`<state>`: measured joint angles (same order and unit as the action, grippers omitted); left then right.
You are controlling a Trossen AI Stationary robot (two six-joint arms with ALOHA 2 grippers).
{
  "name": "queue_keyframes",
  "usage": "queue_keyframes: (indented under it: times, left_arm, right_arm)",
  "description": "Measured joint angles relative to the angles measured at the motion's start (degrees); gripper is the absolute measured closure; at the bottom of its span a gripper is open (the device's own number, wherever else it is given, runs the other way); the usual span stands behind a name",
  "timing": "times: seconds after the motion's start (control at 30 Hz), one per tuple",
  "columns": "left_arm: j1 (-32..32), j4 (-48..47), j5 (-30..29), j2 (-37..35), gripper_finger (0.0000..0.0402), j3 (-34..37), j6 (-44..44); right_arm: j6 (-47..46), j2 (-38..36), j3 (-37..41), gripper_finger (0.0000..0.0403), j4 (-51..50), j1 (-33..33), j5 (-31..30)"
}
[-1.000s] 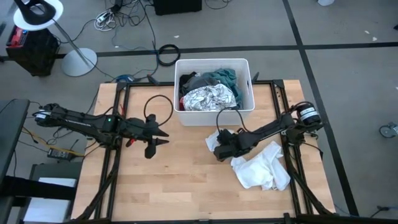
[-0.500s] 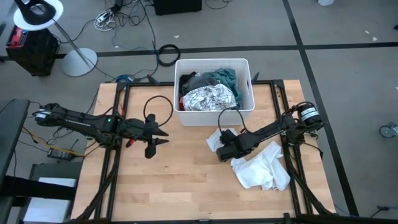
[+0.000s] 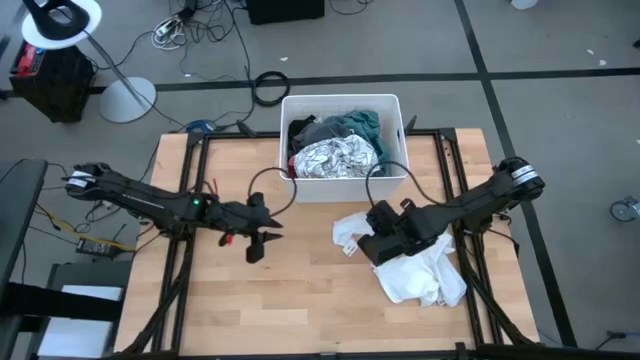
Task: Sort clothes
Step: Put the top white sock into the white laundry bin
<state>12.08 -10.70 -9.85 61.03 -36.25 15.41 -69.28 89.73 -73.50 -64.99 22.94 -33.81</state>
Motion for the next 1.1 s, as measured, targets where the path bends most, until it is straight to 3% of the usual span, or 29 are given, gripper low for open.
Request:
queue_keyframes:
  times: [0.2, 0.4, 0.7, 1.1]
  left_arm:
    - [0.0, 9.9, 0.0, 7.4, 0.0264, 0.0, -1.7]
    - [0.0, 15.7, 0.0, 12.4, 0.0264, 0.0, -1.8]
    - [0.0, 17.2, 0.0, 13.3, 0.0264, 0.0, -2.5]
    - [0.0, 17.6, 0.0, 13.3, 0.0264, 0.0, -3.2]
  right_arm:
    - [5.0, 0.1, -15.9, 0.0402, -11.7, 1.0, -7.4]
    - [15.7, 0.1, -28.9, 0.0402, -12.9, 0.1, -14.7]
    - [34.3, 0.2, -42.3, 0.0403, -6.6, -3.9, -21.8]
    - [56.7, 0.2, -51.8, 0.0403, 6.8, -12.5, -28.3]
